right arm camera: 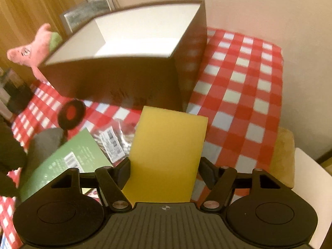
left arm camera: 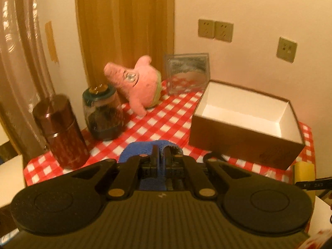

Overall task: Organize soft objects
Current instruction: 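Carry the grey cloth and yellow sponge into the brown box with both tools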

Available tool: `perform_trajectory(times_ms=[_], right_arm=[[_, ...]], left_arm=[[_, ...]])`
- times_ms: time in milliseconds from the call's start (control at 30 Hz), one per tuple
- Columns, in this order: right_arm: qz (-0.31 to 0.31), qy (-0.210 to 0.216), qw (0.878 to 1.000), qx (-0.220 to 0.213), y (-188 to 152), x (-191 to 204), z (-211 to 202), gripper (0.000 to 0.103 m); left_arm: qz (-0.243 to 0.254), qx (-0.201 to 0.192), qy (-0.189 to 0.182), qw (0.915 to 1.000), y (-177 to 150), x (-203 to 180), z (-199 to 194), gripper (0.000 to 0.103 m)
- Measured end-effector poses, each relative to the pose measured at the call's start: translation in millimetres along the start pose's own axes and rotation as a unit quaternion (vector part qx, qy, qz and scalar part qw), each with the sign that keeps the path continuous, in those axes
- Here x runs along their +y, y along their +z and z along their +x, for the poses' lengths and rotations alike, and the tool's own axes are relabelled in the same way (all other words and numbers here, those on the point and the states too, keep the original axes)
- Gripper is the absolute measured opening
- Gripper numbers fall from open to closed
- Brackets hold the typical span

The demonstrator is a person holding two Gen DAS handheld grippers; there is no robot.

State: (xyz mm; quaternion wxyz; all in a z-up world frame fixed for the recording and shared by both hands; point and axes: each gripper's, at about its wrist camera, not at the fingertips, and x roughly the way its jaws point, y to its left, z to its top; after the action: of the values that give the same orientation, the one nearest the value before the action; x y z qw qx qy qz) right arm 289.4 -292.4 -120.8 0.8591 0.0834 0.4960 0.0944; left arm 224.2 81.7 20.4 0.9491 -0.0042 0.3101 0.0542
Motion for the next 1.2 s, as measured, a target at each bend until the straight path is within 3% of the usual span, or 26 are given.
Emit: perform_trajectory(times_ms=[233,600,967,1200], right_arm=[[-0.029,0.035,0.999,-0.019,28,17,-40,0.069],[-0.044,0.085,0.994,-0.051,88,62,-48,0.069],[-0.041,0.075,0.994,-0.073,157,66,-24,0.069],[-0.031,0.059,0.995,-0.067,187,64,7,0.069]], left_arm=[[0.024,-0.034,-0.041,0.9983,31,-22,-3,0.003],[0.063,-0.08,-0.111,0.9886,98,-93,21,0.003],[0.081,-0.094,-0.144,0.9818,165,-163,78,0.003],[0.086,-0.078,-0.155,0.9811,179,-192,132,0.003]])
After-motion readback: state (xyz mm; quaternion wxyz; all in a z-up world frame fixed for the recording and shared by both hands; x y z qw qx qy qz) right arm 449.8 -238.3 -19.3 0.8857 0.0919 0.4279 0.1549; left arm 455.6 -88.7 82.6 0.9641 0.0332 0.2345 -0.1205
